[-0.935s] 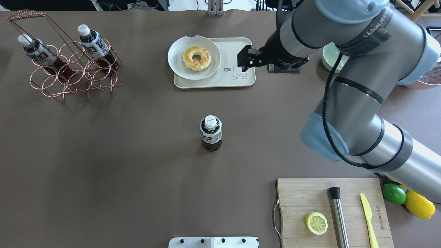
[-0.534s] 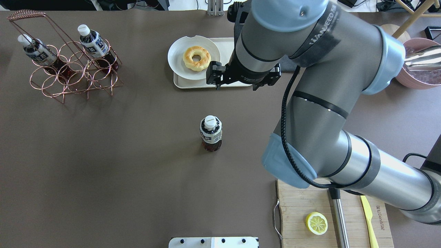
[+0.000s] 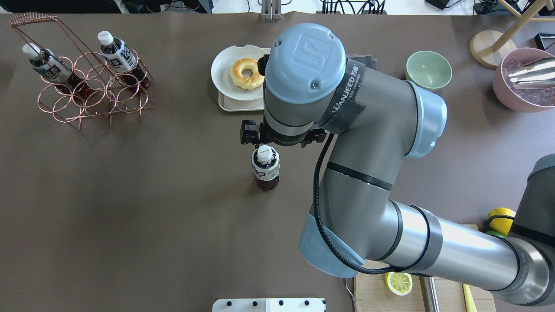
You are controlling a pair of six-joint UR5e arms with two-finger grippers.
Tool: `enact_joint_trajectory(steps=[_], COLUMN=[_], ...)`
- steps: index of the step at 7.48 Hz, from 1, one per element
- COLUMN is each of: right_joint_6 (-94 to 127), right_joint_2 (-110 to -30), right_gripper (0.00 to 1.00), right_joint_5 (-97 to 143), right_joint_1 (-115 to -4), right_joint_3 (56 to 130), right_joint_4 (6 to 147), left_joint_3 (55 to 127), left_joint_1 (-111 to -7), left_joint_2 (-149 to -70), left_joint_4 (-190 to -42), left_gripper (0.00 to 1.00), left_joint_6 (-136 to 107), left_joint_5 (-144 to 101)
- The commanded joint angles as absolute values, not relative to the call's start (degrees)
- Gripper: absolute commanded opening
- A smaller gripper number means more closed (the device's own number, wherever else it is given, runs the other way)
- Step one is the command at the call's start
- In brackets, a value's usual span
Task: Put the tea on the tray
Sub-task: 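Lower the right gripper over the bottle cap and close on it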
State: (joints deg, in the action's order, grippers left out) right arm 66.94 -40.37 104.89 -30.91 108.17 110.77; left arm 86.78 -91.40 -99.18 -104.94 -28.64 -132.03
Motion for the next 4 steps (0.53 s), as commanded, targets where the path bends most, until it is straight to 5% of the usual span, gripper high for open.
enact_joint_trajectory(steps=[1,4], right_joint_6=[67.50,67.50], right_joint_2=[-40.61,-40.61], right_gripper=[0.99,0.98], right_joint_5=[102.74,102.66], right_joint_1=[-29.00,-28.22], right_joint_3=[105.13,104.59], right_joint_4=[106.89,105.82], left_joint_3=[85.26,84.55], left_joint_1=[-91.49,-91.49], left_joint_2=[-99.31,-99.40], left_joint_4=[-105.03,-105.20], left_gripper=[0.97,0.97], left_joint_6=[-28.57,-28.56], left_joint_5=[-132.72,-132.72])
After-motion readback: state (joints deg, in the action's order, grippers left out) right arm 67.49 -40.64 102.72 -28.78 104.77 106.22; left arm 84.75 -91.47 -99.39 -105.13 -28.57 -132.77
